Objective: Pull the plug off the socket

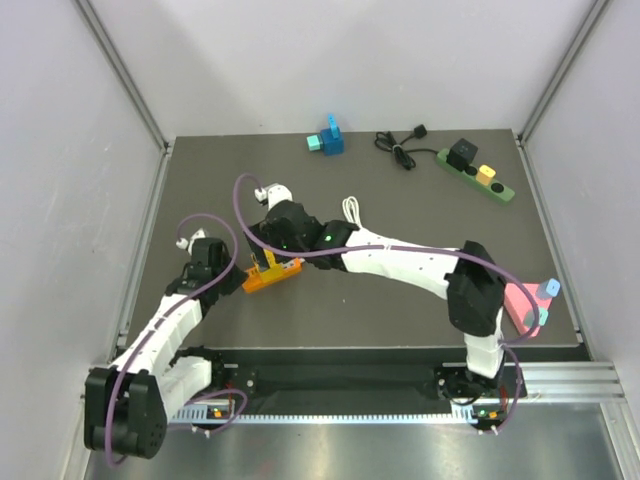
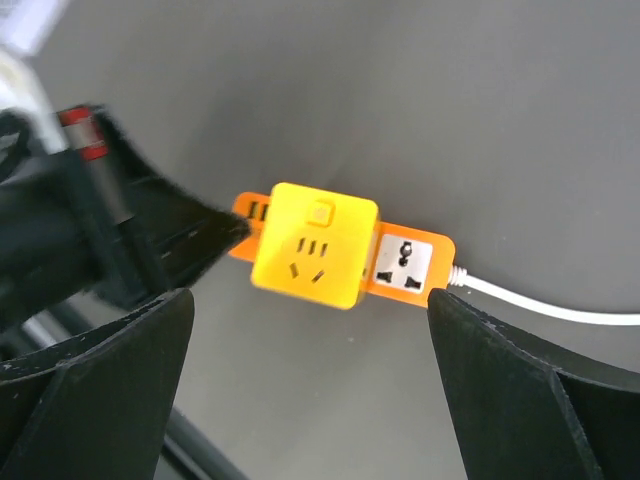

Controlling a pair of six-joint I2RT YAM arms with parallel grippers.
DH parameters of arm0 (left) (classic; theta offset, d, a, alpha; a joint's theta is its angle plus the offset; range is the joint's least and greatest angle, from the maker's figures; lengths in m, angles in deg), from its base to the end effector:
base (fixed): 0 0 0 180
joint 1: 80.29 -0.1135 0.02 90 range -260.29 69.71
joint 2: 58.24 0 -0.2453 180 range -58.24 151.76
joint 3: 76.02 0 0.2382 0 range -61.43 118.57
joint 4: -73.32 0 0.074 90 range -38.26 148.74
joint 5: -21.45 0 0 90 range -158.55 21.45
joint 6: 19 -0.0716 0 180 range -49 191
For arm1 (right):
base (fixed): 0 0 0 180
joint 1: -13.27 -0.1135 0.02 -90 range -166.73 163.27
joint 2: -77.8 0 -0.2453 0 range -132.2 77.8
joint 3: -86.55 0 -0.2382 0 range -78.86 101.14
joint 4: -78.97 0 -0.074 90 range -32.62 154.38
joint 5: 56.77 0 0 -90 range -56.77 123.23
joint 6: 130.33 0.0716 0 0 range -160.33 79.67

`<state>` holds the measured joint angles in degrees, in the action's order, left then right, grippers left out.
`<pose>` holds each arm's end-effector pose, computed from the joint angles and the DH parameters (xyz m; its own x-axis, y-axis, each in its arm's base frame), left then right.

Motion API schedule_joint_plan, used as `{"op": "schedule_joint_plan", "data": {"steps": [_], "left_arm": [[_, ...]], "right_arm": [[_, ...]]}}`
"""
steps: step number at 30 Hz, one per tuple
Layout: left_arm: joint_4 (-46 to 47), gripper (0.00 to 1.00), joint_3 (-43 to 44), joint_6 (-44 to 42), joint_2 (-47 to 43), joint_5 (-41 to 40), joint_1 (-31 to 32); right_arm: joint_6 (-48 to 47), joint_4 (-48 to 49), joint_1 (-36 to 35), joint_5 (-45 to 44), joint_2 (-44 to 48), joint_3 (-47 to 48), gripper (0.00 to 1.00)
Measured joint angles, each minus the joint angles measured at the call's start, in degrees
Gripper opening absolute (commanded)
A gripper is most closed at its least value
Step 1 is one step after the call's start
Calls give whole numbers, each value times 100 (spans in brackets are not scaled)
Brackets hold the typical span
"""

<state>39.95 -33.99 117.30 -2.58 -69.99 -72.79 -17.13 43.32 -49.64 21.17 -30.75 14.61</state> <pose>0.2108 -0.0259 0.1534 -0.5830 -0.6522 -0.4845 -0.4458 0.7553 -0.4804 0.2194 0.3961 0.2591 -0.5596 -0.2480 -0.7908 -0.6238 0.7542 0.2049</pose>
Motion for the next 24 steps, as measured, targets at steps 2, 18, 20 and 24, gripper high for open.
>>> {"op": "schedule_joint_plan", "data": {"steps": [2, 18, 20, 24], "left_arm": [[90, 0, -81, 0, 2, -15, -35], [739, 0, -315, 127, 328, 48, -199], [761, 0, -321, 157, 339, 55, -214], [761, 0, -323, 181, 337, 50, -219]], "right_arm": [[105, -61, -13, -114, -210, 76, 100], [295, -195, -98, -479, -863, 234, 88], [291, -151, -114, -474, -901, 275, 89], [293, -85, -155, -452, -1019, 372, 90]]}}
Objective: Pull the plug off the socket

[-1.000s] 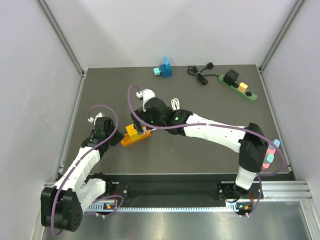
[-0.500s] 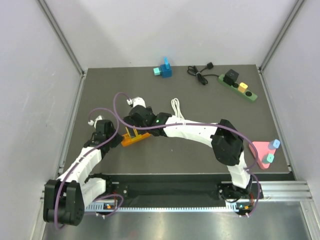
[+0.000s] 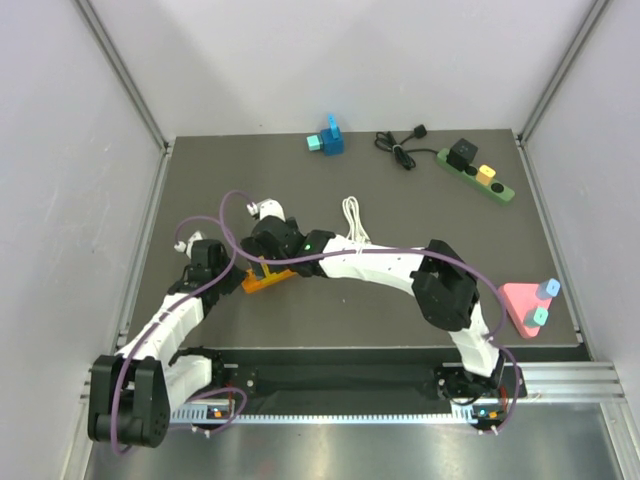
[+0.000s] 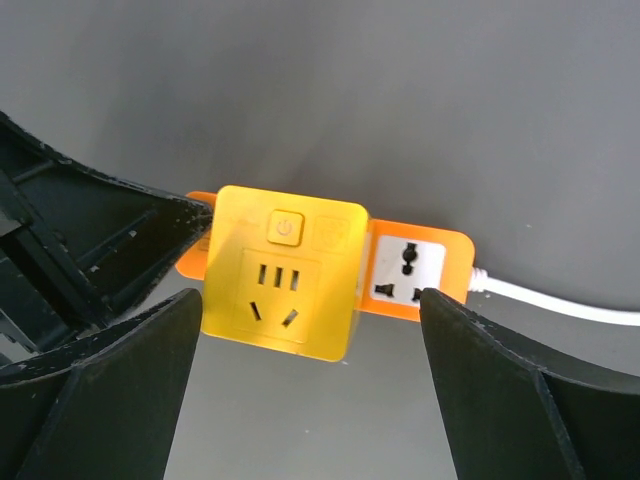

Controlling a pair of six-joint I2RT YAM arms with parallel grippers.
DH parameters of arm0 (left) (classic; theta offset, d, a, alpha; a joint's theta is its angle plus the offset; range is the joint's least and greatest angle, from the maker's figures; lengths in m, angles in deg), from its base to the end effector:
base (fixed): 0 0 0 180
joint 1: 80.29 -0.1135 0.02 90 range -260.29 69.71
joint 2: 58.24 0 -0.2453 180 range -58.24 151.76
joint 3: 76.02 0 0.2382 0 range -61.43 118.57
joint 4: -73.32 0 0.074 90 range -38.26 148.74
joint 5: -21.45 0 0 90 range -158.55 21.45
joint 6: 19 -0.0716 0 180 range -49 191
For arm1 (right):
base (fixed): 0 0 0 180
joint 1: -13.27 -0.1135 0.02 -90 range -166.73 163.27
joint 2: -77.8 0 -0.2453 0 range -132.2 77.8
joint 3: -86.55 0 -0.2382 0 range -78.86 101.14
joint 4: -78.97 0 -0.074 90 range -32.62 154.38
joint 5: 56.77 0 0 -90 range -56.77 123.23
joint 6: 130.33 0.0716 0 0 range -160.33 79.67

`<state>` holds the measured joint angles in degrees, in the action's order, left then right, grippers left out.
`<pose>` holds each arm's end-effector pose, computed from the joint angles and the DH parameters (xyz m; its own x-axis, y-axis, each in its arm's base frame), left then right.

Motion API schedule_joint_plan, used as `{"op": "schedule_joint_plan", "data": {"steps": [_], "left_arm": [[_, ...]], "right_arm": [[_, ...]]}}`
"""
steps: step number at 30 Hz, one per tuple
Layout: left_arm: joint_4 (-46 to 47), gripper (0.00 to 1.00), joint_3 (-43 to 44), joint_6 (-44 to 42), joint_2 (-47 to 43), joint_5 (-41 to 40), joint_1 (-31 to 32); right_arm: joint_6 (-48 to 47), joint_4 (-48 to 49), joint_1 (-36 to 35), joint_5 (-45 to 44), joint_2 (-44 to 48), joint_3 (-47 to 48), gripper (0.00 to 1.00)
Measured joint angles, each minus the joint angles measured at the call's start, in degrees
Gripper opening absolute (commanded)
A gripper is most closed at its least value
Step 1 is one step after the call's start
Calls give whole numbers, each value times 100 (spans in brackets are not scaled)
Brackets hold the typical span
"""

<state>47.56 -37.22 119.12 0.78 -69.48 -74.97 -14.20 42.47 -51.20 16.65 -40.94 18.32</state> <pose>0.2176 -0.0191 0.1368 -0.5386 -0.6975 -0.4726 -0.4787 0.7149 -0.5096 0.2244 0.4224 0.2016 -0.6078 -0.2931 -0.7380 -0.5657 0.8120 0.1434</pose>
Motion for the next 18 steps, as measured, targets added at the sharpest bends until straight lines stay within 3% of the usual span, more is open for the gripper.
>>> {"op": "schedule_joint_plan", "data": {"steps": [15, 18], "left_arm": [[-17, 0, 0, 46, -7, -20, 0], [-28, 0, 0, 87, -4, -24, 0]], "right_arm": [[9, 26, -79, 37, -310, 120, 86], [50, 39, -90, 33, -374, 197, 80]]}}
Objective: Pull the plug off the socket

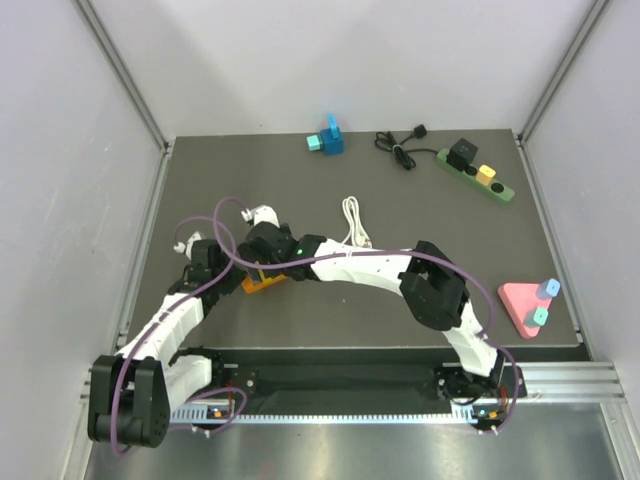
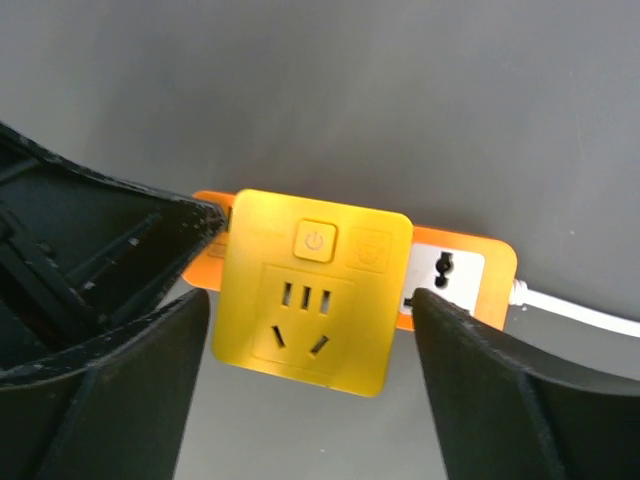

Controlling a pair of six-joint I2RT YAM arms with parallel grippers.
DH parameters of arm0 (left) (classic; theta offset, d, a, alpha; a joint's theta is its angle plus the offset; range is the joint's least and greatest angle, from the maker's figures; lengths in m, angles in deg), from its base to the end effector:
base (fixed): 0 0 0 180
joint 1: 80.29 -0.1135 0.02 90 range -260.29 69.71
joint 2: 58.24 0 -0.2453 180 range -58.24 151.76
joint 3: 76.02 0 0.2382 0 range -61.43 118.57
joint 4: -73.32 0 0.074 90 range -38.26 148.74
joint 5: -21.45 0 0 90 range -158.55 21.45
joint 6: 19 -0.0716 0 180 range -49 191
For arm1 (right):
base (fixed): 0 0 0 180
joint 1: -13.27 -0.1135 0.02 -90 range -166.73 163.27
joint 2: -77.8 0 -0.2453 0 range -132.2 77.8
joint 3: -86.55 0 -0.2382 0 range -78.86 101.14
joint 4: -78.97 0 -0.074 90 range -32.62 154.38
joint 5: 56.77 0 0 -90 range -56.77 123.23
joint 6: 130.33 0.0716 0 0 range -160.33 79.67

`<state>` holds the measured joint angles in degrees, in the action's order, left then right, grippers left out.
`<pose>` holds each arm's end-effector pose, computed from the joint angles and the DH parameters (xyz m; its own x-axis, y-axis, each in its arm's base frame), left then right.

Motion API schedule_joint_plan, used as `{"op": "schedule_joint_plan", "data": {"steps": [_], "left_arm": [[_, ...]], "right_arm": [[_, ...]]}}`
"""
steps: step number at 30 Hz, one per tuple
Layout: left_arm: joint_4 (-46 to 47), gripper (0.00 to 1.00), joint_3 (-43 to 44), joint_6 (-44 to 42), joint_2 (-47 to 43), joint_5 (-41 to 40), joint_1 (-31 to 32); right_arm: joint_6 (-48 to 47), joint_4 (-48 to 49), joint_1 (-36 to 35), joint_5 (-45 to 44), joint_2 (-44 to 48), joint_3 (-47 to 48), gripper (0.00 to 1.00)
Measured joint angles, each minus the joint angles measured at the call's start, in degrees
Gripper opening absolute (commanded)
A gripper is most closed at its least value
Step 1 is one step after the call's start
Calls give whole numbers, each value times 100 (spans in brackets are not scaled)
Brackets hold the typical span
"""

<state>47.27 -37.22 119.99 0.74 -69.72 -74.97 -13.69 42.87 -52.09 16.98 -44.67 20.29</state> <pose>0.2171 -0.0187 0.1364 -0.5311 -0.7082 -0.4651 -0.4910 0.7046 -0.5123 0.2218 0.4355 0.1837 -0.6169 -0.3124 -0.7224 -0.5742 0.8063 0.1417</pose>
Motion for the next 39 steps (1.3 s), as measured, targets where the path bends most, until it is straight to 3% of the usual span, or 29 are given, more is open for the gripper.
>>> {"op": "schedule_joint_plan", "data": {"steps": [6, 10, 14, 19, 26, 29, 32, 34, 35, 39], "left_arm": [[-50, 0, 22, 87, 13, -4, 0], [-109, 0, 76, 136, 68, -2, -2], [-155, 0, 125, 203, 131, 2, -7], [-170, 0, 149, 214, 160, 7, -11], [-168, 0, 151, 214, 170, 24, -11], [-170, 0, 157, 225, 186, 26, -15], [-184, 0, 173, 269, 216, 26, -15], [-212, 0, 208, 299, 262, 24, -17], [-236, 0, 232, 308, 299, 24, -17], [-417, 0, 457, 348, 549, 28, -22]], "right_arm": [[66, 7, -44, -85, -9, 120, 70], [103, -42, -48, -238, -31, 175, 57], [116, -70, -55, -310, -68, 227, 58], [131, -90, -66, -354, -96, 258, 69], [125, -90, -81, -424, -256, 308, 67], [96, -138, -81, -459, -310, 387, 62], [72, -221, -81, -498, -361, 492, 50], [59, -254, -81, -516, -376, 531, 36], [44, -282, -81, -522, -380, 564, 25], [20, -345, -85, -592, -385, 599, 2]]}}
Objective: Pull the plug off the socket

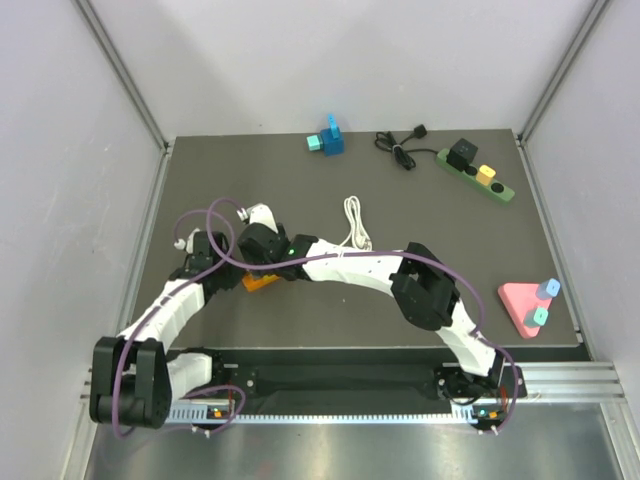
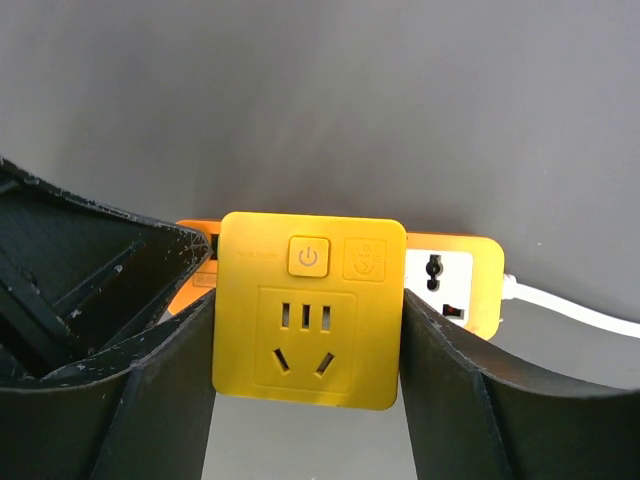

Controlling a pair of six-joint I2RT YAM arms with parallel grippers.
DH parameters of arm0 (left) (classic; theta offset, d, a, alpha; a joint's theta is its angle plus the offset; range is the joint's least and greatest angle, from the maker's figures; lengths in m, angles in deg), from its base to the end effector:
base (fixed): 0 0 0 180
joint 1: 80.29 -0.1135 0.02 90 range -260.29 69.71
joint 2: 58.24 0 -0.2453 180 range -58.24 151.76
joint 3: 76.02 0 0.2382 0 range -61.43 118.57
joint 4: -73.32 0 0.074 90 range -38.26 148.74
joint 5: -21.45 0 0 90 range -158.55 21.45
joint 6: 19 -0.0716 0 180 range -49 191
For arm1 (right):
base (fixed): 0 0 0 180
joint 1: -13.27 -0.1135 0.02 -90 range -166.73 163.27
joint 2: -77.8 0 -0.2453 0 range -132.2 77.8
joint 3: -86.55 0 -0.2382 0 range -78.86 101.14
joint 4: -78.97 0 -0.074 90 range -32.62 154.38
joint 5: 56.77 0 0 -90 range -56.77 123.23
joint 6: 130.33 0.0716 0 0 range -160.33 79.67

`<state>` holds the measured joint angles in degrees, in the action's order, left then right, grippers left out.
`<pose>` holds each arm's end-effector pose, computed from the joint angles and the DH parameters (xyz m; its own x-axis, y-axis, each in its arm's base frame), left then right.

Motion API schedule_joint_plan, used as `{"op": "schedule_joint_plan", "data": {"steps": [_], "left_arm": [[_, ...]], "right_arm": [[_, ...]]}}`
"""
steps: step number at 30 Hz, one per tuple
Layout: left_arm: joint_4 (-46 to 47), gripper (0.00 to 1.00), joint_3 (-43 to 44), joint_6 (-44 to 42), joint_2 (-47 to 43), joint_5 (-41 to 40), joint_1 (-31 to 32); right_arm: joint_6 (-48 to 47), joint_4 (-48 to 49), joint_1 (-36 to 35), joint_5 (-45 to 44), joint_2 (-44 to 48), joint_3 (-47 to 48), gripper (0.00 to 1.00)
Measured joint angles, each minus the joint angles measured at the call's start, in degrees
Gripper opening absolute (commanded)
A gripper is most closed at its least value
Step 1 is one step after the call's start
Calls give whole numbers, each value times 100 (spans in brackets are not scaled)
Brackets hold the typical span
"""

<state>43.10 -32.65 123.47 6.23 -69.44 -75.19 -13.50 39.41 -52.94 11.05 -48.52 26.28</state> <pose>0.2267 -0.0191 0.1354 -0.5365 -0.7482 -0.3903 -0.5684 0.6623 -0.4882 0.2261 0.4458 0.1826 -0.5944 -0.3122 -0.7411 -0.5307 0.8447 0.0697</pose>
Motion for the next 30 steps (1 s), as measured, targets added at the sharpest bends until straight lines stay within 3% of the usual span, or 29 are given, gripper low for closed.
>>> {"op": "schedule_joint_plan", "data": {"steps": [11, 20, 30], "left_arm": [[-81, 0, 350, 149, 529, 168, 0], [-46, 0, 337, 295, 531, 260, 17], [-46, 0, 339, 219, 468, 280, 17]], "right_arm": [[-13, 330, -83, -577, 87, -289, 0], [271, 1401, -144, -835, 868, -1532, 0], [669, 1862, -76, -839, 1521, -1624, 0]]}}
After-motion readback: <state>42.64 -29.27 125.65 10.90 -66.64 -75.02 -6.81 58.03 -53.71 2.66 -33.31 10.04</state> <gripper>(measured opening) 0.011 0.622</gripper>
